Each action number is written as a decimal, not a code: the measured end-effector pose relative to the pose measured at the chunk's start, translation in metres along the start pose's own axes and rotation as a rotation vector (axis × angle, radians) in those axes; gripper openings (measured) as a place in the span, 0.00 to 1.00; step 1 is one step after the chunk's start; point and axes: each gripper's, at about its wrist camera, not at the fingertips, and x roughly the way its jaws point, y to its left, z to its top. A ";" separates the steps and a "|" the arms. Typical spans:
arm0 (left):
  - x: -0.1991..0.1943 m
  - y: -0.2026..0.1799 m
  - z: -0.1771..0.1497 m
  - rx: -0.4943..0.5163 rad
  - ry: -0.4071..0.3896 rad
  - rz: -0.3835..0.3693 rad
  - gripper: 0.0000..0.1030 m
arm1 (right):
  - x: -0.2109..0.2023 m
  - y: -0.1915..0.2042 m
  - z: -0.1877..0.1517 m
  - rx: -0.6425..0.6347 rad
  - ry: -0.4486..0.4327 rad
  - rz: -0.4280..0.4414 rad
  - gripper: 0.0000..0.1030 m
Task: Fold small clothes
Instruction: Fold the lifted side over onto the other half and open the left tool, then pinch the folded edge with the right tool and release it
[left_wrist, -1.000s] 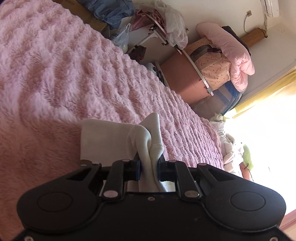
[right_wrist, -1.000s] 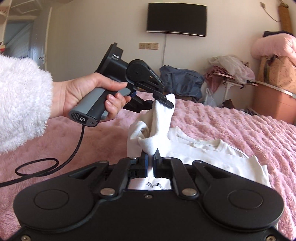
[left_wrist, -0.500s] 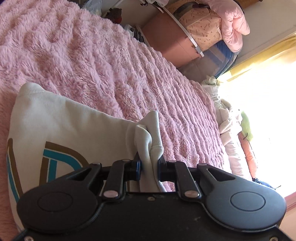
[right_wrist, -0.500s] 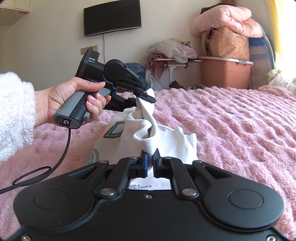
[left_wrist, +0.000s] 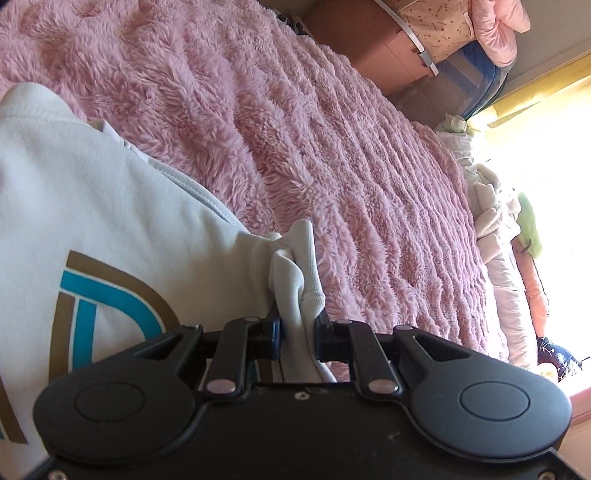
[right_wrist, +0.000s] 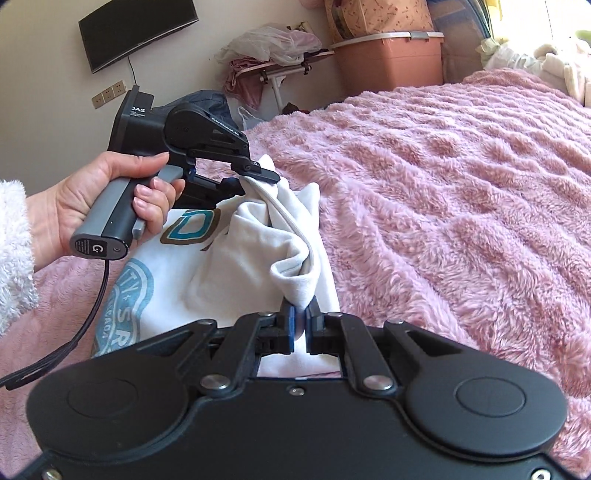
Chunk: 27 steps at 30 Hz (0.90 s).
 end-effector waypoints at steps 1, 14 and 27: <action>0.002 -0.001 0.000 0.008 0.003 0.008 0.13 | 0.002 -0.002 -0.001 0.005 0.006 -0.001 0.05; -0.016 -0.018 -0.001 0.062 -0.047 0.011 0.30 | 0.011 -0.023 -0.009 0.093 0.071 -0.004 0.15; -0.189 0.014 -0.116 0.234 -0.181 -0.013 0.32 | 0.010 -0.035 0.078 0.007 -0.088 0.148 0.26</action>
